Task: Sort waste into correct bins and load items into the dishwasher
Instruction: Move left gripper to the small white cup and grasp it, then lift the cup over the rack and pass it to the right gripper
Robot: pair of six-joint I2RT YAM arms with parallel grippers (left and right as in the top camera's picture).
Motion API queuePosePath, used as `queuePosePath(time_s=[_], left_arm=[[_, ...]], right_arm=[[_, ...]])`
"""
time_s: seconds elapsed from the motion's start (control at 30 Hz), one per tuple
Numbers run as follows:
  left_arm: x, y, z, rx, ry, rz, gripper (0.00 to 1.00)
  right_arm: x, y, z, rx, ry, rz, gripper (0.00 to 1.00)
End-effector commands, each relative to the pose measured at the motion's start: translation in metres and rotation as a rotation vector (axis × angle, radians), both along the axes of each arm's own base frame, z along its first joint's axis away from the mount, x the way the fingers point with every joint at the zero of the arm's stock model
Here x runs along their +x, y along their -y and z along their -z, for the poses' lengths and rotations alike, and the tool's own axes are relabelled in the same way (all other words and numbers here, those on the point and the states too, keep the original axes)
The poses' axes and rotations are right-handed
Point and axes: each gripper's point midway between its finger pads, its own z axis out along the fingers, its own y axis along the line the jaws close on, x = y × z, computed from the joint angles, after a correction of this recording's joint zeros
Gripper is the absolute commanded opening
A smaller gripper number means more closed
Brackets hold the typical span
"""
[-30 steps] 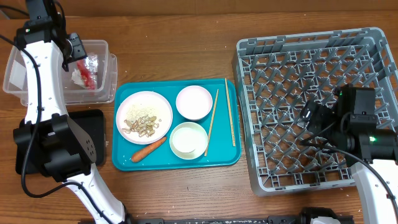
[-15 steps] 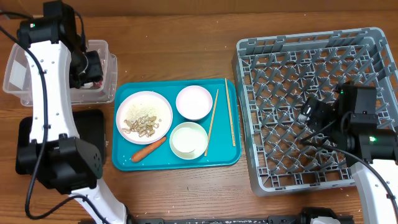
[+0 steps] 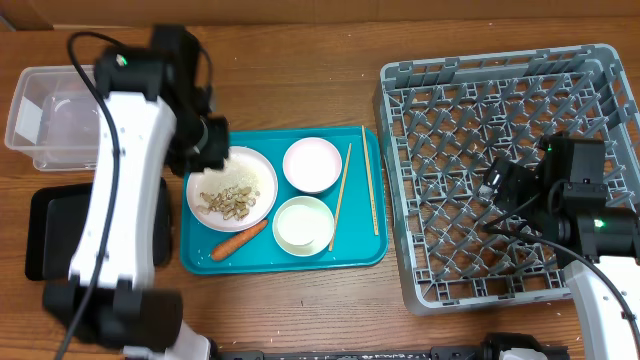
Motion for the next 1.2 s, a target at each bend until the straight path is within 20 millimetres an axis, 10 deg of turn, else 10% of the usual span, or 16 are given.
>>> queuePosePath(time_s=[0.0,0.23,0.53,0.9,1.17], left_arm=[[-0.044,0.010,-0.025,0.086,0.091,-0.088,0.32],[-0.061,0.049,-0.001,0.124,0.214,-0.093,0.55],[-0.045,0.079,0.108,0.103,0.127,-0.051,0.54],[-0.039,0.102,0.167,0.069,-0.023,-0.005,0.26],[-0.039,0.097,0.161,0.056,-0.056,0.031,0.04]], right_arm=[[0.002,0.001,-0.010,-0.011,0.025,-0.001,1.00],[-0.003,0.000,-0.007,-0.009,-0.002,-0.001,1.00],[-0.005,-0.001,-0.006,-0.001,-0.010,-0.005,1.00],[-0.006,-0.001,-0.005,-0.002,-0.013,-0.005,1.00],[-0.006,-0.001,-0.005,-0.002,-0.016,-0.005,1.00]])
